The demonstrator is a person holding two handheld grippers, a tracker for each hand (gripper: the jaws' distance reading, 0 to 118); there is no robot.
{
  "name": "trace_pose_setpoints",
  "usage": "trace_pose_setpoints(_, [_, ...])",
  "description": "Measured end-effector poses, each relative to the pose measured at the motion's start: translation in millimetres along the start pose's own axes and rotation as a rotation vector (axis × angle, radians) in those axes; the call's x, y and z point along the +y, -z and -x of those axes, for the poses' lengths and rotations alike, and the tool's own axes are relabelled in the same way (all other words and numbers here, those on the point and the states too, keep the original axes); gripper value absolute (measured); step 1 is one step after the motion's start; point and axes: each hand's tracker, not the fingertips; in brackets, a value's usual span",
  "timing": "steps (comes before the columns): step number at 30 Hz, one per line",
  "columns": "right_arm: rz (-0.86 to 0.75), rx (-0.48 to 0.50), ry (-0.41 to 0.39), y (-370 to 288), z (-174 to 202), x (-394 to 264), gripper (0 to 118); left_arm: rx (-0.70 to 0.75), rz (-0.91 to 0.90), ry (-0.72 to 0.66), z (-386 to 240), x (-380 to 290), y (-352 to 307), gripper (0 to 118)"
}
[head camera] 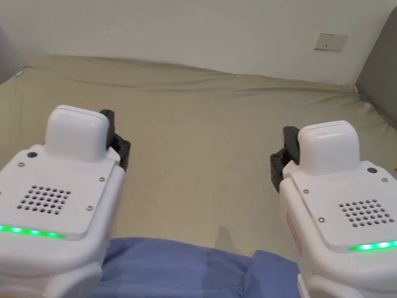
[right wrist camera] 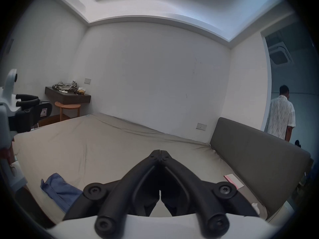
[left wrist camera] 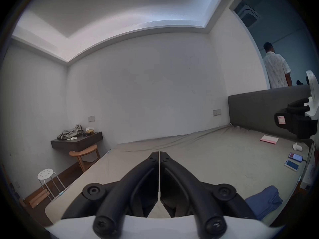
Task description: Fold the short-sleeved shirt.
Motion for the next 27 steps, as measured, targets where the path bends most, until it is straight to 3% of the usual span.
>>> trace_pose_setpoints(7, [0.012,0.001,0.042,8,-6,-4,0,-0.012,0.004,0.03,-6,2,-2,0])
trace_pose_setpoints(18, [0.092,0.009,0.001,24,-12,-32,0,-0.045,0.193,-0.045,17,-44,34,3])
trace_pose_setpoints(19, [0.106,0.011,-0.001,27,-13,-37,0,-0.077,0.229,-0.068,25,-57,38,10])
trace_pose_setpoints(20, [0.121,0.012,-0.002,29,-14,-42,0,-0.101,0.268,-0.087,32,-68,43,28])
trace_pose_setpoints(21, [0.136,0.014,-0.002,32,-15,-47,0,-0.119,0.326,-0.111,42,-84,50,68])
trace_pose_setpoints(22, [0.154,0.017,-0.003,35,-18,-53,0,-0.133,0.398,-0.138,52,-102,56,99])
trace_pose_setpoints(23, [0.17,0.018,-0.003,37,-20,-58,0,-0.156,0.454,-0.171,64,-118,57,115])
trace_pose_setpoints(27, [0.225,0.01,-0.006,41,-24,-74,0,-0.214,0.688,-0.455,133,-194,65,117])
